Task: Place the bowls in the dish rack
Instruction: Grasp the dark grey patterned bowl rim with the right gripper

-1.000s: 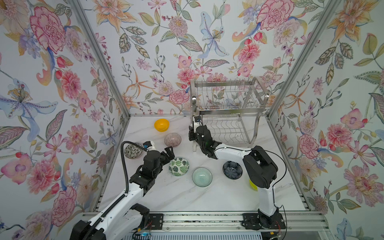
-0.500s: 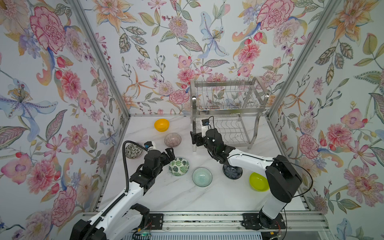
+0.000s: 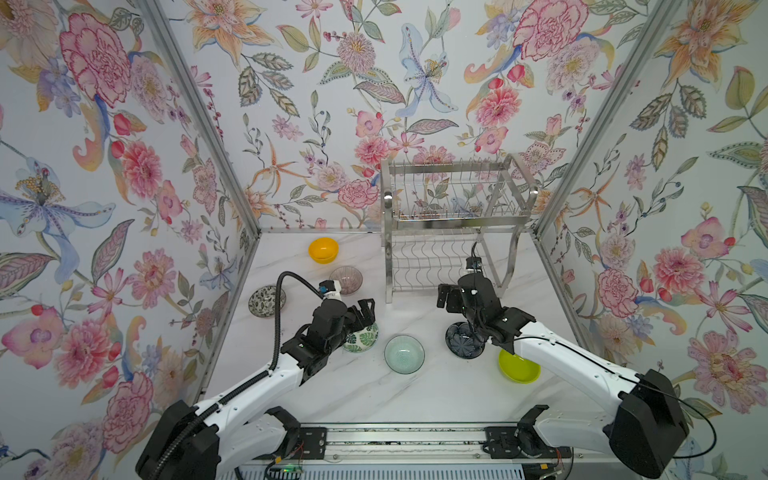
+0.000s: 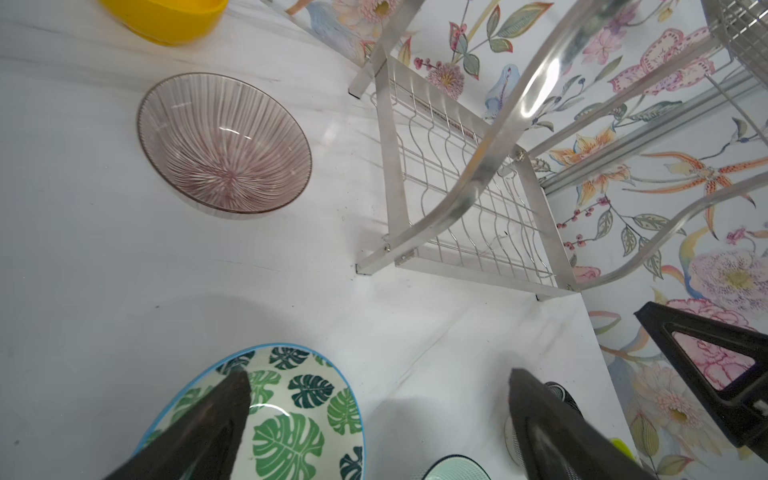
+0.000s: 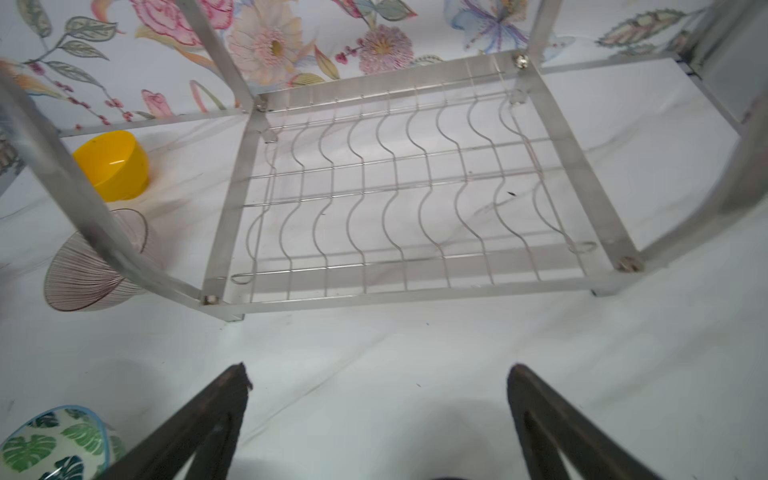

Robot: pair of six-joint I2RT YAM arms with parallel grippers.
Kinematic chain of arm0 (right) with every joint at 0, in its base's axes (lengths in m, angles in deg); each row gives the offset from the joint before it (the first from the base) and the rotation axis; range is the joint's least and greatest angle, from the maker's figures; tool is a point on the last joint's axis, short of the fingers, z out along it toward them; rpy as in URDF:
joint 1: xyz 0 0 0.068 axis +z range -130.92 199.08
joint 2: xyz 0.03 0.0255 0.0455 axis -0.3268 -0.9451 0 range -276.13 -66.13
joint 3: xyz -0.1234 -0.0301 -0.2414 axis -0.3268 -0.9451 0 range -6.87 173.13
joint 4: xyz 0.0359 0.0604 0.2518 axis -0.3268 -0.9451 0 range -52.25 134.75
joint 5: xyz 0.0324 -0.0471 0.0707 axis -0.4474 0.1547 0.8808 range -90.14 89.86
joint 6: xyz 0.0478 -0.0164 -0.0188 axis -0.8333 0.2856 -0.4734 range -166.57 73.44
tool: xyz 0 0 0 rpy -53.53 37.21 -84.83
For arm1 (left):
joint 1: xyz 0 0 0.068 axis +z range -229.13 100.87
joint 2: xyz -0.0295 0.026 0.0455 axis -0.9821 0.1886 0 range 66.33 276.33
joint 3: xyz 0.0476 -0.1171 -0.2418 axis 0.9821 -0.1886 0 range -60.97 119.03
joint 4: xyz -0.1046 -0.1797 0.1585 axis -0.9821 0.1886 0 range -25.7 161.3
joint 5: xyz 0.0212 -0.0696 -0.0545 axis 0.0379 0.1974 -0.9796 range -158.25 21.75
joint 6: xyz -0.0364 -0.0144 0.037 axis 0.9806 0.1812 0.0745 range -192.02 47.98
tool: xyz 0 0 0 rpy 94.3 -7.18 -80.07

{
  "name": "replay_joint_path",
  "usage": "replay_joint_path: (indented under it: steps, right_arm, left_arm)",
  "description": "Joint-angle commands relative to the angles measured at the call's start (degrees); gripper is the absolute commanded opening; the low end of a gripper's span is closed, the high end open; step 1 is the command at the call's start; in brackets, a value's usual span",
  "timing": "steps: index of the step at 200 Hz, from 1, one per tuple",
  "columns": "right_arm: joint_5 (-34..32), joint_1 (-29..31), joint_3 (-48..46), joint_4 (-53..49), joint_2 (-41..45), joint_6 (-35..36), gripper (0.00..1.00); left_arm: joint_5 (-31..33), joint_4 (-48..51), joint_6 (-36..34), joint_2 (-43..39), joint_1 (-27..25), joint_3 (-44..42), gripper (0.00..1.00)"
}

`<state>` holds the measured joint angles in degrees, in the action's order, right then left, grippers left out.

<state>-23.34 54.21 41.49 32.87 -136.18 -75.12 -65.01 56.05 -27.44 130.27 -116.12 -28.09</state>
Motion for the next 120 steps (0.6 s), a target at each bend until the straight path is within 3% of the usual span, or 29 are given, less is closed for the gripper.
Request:
replay_joint_path:
  steps: [1,42,120]
  right_arm:
    - [2.29,-3.05,-3.95,-13.32,4.33,-7.07,0.94]
    - [5.87,-6.6,-9.96,-18.35,7.75,-10.13,0.83]
    - [15.97,-12.44,-17.56,-11.67,6.03,-10.79,0.58]
  left_arm:
    - [-0.34,-5.93,-1.71,3.49,-3.35,3.09,0.99]
    - [-2.13,-12.26,-0.19,9.62,-7.21,4.67,0.99]
    - [-4.31,-13.89,1.14,16.24,-9.24,6.69,0.99]
